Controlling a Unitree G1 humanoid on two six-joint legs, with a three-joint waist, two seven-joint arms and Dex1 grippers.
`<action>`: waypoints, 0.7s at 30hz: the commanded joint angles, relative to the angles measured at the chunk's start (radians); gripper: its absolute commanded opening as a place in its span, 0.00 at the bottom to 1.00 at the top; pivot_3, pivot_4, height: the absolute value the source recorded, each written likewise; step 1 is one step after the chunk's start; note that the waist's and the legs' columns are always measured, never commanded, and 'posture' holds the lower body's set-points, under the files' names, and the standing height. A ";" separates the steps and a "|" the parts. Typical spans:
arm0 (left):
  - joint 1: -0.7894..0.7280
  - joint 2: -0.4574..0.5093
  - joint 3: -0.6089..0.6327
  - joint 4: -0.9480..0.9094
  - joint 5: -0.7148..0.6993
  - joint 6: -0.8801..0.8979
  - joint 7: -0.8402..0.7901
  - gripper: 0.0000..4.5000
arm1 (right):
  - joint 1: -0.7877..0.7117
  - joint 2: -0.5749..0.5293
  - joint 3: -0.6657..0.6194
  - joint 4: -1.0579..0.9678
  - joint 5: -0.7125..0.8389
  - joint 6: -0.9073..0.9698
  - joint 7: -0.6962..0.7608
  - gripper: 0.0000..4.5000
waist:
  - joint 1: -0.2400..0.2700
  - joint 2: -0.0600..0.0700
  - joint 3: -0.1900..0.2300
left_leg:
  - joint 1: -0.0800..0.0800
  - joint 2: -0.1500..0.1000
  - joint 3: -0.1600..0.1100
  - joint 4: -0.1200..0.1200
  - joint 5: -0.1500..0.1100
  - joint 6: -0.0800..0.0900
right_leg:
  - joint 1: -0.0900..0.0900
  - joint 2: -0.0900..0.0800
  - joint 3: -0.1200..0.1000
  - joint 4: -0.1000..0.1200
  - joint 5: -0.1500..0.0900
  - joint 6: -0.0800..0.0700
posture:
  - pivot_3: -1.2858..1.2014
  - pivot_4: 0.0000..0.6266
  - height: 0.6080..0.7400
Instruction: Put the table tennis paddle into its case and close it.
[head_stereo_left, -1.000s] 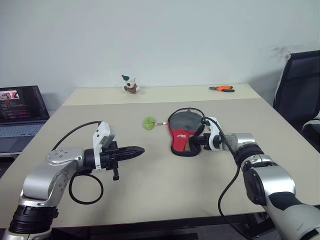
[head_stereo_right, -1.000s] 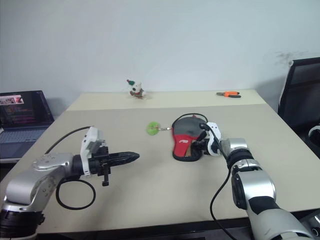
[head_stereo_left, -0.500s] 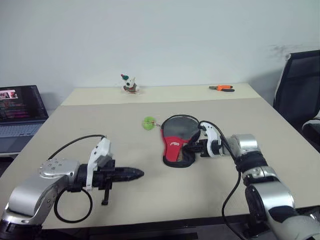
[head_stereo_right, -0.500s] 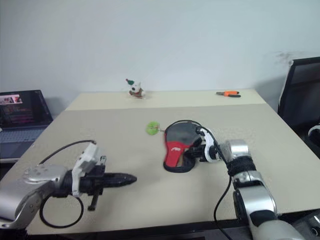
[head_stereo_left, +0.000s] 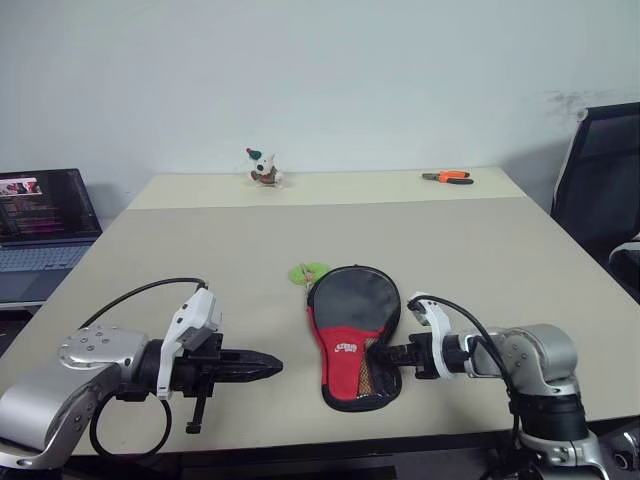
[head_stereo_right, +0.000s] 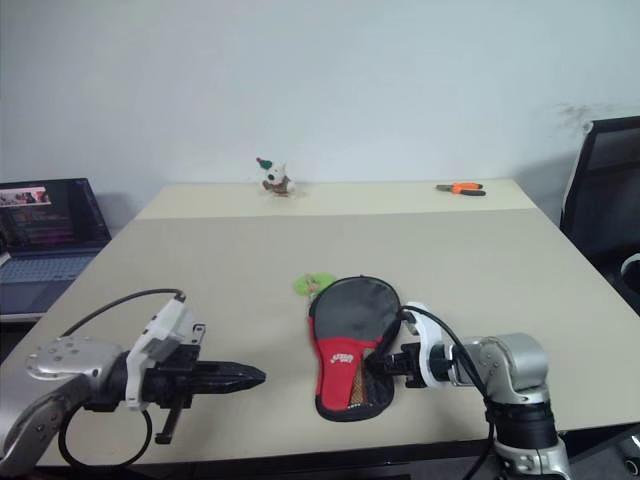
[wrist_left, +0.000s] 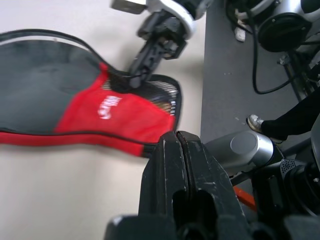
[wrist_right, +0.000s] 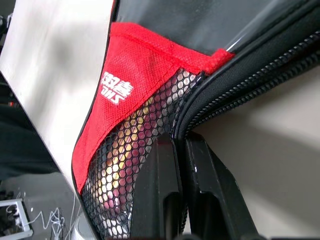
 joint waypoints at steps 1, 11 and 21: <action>-0.028 0.019 0.013 -0.002 -0.018 -0.016 -0.015 0.00 | 0.029 -0.012 -0.019 -0.052 0.123 0.011 -0.066 0.01 | -0.001 0.000 0.000 | 0.000 0.000 0.000 0.000 0.000 0.000 | 0.000 0.000 0.000 0.000 0.000 0.000 | 0.52 0.24 1.00; -0.037 0.020 0.010 0.010 -0.005 -0.021 -0.030 0.00 | 0.090 -0.031 -0.042 -0.065 0.380 0.011 -0.287 0.01 | 0.000 0.000 0.000 | 0.000 0.000 0.004 -0.008 0.000 0.000 | -0.001 0.000 0.001 -0.007 0.000 0.000 | 0.52 0.24 1.00; -0.036 0.025 0.006 0.012 0.003 -0.036 -0.032 0.00 | 0.103 -0.042 -0.055 -0.052 0.541 0.011 -0.469 0.06 | 0.000 0.000 0.000 | 0.000 0.001 0.005 -0.008 0.000 0.000 | 0.000 0.000 0.001 -0.007 0.000 0.000 | 0.52 0.24 1.00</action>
